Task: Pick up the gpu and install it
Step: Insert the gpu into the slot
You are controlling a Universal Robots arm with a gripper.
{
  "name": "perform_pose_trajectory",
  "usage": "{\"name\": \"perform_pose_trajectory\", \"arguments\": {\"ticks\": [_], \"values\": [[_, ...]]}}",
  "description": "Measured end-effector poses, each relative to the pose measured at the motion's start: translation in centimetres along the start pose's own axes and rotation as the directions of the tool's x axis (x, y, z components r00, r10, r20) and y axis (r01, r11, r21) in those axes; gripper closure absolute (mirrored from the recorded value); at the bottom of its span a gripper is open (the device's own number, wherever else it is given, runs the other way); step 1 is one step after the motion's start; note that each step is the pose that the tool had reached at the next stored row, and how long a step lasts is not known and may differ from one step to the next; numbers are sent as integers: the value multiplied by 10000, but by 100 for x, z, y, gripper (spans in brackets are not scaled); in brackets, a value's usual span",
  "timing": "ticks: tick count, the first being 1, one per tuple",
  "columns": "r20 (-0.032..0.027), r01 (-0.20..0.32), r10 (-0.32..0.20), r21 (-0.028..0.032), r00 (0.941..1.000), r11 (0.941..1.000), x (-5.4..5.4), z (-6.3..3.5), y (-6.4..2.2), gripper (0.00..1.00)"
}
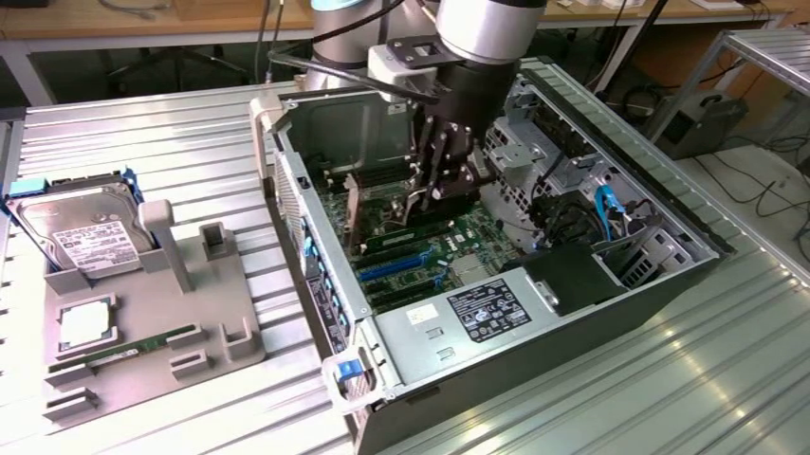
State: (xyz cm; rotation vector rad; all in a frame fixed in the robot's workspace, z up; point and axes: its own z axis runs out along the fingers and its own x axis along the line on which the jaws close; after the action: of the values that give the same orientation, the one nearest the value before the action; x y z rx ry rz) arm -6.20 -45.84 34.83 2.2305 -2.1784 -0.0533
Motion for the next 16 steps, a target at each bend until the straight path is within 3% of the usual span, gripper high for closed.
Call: {"name": "perform_pose_trajectory", "arguments": {"ticks": [1,5,6,8,16], "values": [[-1,0,0,25,10000,10000,0,110,8,74],[0,0,0,27,10000,10000,0,116,8,74],[1,-75,75,27,10000,10000,-2,213,52,74],[1,-136,136,26,9999,9999,-12,461,55,74],[2,-137,137,27,9999,9999,-12,468,55,74]]}}
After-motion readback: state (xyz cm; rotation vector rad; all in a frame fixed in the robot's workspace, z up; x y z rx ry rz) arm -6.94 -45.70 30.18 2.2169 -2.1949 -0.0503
